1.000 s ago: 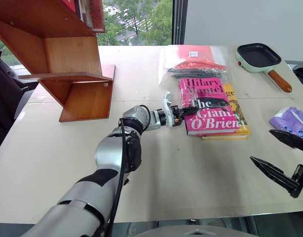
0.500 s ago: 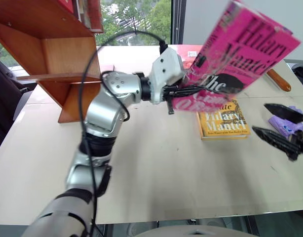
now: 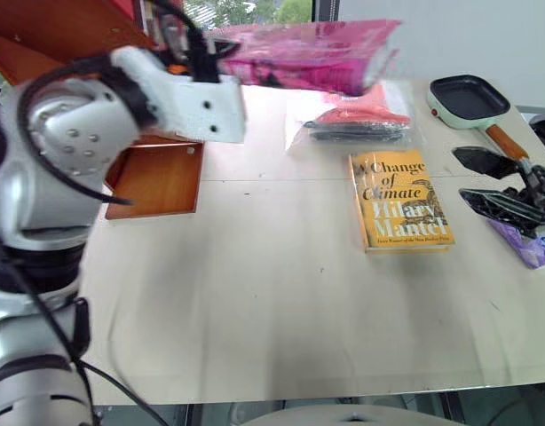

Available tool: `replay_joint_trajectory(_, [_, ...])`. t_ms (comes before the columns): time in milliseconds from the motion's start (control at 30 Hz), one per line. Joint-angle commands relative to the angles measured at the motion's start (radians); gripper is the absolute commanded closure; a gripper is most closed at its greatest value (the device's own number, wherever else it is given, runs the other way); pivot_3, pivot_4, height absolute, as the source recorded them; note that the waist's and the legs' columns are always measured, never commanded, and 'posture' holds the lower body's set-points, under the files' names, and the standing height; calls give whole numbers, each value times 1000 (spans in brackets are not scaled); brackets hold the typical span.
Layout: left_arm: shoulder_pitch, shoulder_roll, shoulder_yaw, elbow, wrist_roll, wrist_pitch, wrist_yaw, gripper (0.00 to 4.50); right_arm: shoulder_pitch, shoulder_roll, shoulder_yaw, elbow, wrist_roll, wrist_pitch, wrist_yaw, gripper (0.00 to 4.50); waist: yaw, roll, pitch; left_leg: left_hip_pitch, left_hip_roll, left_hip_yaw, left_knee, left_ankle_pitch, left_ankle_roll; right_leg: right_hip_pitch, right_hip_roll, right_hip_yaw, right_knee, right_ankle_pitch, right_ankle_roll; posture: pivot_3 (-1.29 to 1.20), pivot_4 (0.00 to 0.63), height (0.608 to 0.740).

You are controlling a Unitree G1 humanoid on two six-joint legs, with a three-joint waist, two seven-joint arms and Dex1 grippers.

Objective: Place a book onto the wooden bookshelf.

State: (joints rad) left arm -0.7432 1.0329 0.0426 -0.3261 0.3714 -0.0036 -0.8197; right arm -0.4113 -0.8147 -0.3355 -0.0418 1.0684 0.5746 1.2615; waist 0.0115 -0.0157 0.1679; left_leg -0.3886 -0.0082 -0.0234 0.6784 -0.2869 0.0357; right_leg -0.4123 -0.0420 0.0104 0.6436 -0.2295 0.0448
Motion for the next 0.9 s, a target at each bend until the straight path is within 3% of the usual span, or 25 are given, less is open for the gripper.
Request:
replay_joint_trajectory(33, [93,97,181,-68,13,56,-48,4226,-83,25,23,27,-12,-5,45,0,-4,0,1,0,0,0,0,0,0,0,0,0,0,0,0,0,150,735])
replay_joint_trajectory(367, [322,219,408,-37,49,59,-61,4226,-187,101,57,86,-78,-14,72,0,3,0,2,0,1,-1,0,0,0,-1,-1,-3,1,0,0,0,150,735])
replay_joint_trajectory(533, [435,196,489,2,-21,118,-129,4226,-200,124,51,82,-95,-17,69,0,-1,1,2,0,1,-1,0,0,0,-1,-4,-4,2,0,0,0,150,735])
replay_joint_trajectory(900, [455,343,420,442,-96,-126,-83,4226,-181,139,26,33,-104,-30,38,0,-23,1,3,0,1,0,0,0,0,-2,-6,-4,3,0,0,0,150,735])
